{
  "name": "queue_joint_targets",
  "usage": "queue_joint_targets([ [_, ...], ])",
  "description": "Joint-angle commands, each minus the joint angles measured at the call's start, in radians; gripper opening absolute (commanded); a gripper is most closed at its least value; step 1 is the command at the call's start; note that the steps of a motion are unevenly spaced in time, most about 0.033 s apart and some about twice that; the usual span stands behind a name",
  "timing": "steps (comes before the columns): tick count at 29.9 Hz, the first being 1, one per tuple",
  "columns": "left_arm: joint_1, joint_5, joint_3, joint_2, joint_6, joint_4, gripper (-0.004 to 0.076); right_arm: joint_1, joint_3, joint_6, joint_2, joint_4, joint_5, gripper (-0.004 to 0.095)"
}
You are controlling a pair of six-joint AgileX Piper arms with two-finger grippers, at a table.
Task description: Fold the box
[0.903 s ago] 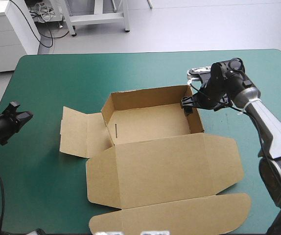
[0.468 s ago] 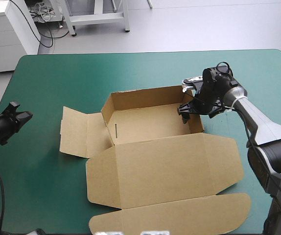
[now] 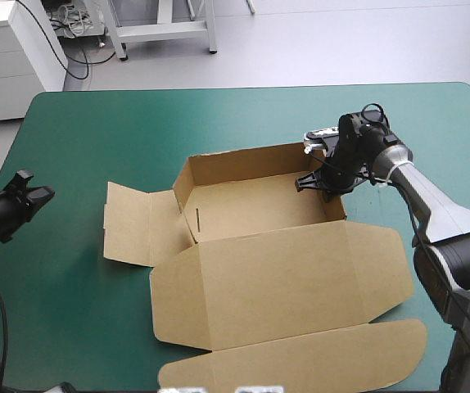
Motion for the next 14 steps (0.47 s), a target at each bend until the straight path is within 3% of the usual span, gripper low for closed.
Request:
queue_joint_targets([
  [1,0.002,0.028,-0.022,-0.036,-0.006,-0.058,-0.0008,-0.001,-0.024,-0.009,-0.051,-0.003,0.001,-0.0002],
  [9,0.002,0.023,-0.022,-0.036,0.194,-0.028,-0.0008,-0.001,-0.086,-0.011,-0.138,0.038,0.002,-0.0002],
  [14,0.002,0.031,-0.022,-0.036,0.213,-0.037,-0.0008,-0.003,-0.097,-0.008,-0.312,0.038,0.002,-0.0002],
])
